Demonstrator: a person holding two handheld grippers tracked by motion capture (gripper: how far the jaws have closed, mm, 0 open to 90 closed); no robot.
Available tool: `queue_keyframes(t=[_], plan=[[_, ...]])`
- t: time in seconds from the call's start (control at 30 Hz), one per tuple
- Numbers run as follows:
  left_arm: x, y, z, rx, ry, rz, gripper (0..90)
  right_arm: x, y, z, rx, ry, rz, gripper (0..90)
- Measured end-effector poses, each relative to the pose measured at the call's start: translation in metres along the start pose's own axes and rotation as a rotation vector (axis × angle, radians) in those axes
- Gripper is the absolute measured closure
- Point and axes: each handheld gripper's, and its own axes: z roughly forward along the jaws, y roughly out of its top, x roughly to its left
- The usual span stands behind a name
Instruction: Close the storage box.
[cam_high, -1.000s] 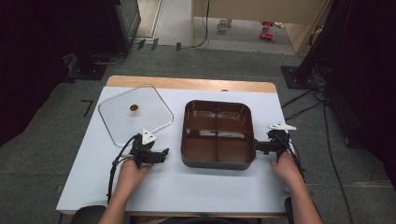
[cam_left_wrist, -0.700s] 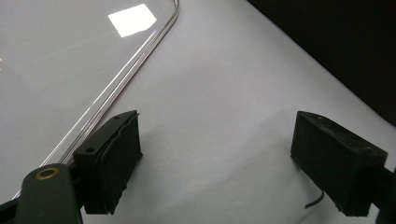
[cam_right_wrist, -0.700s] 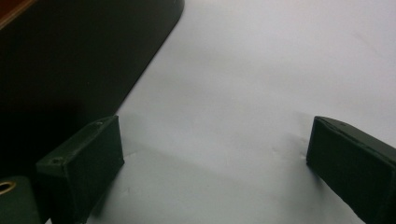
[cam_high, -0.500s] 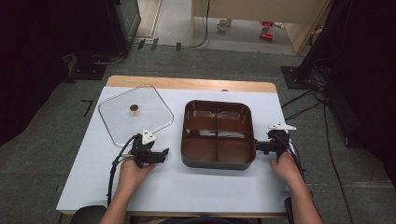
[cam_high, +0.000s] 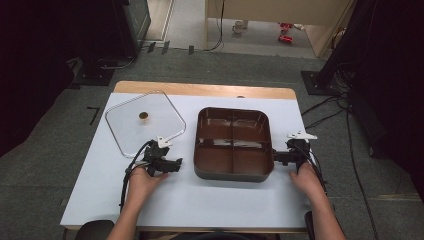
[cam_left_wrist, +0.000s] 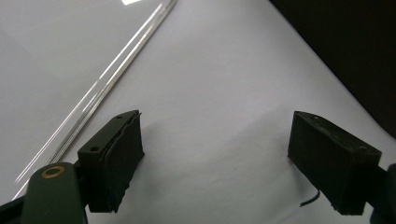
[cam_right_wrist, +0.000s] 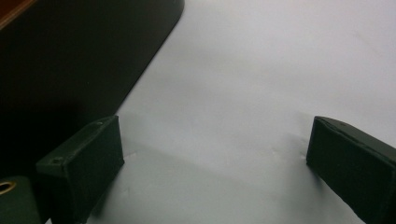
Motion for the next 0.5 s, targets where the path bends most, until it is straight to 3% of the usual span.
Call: queue_keyframes(t=[0.13,0.4,0.5], plan=[[0.001,0.002,-0.002,0.004,-0.045,0.001,24.2,0.0,0.0,0.0,0.0,0.0,0.0,3.1],[0.001,0.008,-0.01,0.011,-0.152,-0.027,23.0,0.0,0.0,0.0,0.0,0.0,0.0,3.1],[0.0,0.01,-0.011,0.006,-0.169,-0.026,22.3,0.0,0.0,0.0,0.0,0.0,0.0,3.1]])
